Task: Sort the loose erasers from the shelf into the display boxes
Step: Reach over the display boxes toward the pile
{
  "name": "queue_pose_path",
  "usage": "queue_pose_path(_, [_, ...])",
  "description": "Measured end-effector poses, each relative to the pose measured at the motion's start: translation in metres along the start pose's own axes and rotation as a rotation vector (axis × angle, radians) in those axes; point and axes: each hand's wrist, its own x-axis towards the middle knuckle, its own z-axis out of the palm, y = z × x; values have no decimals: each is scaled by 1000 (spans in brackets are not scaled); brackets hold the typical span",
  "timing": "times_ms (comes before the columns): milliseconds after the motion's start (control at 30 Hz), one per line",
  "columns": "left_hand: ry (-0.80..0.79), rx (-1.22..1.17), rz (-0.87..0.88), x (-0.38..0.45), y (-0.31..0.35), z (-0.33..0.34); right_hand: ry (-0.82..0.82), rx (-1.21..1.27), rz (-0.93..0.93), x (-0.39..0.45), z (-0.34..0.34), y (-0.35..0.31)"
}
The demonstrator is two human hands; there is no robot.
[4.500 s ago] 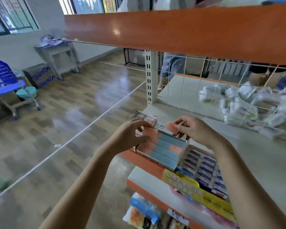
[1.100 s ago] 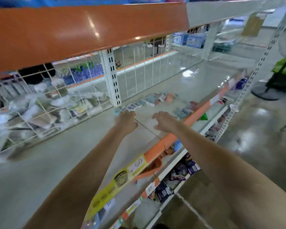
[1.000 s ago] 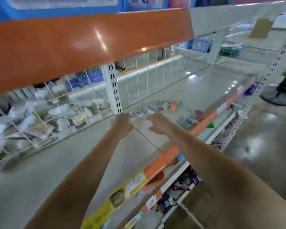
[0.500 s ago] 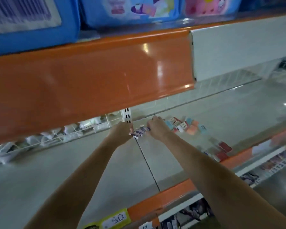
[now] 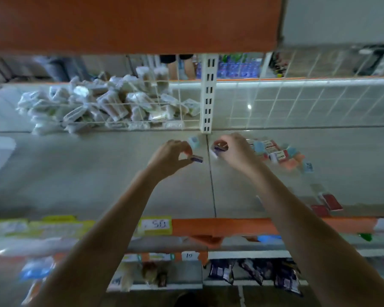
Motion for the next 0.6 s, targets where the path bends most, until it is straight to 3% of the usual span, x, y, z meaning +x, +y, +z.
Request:
queue_pose_path(167, [146, -49, -120, -71, -21, -42, -86, 103, -207, -27, 25, -74])
queue_pose_path(300, [199, 21, -225, -147, -63, -87, -139, 156, -266, -43, 64, -145])
queue_pose_path(600, [223, 47, -407, -323, -181, -204, -186, 343, -461, -79, 164, -340])
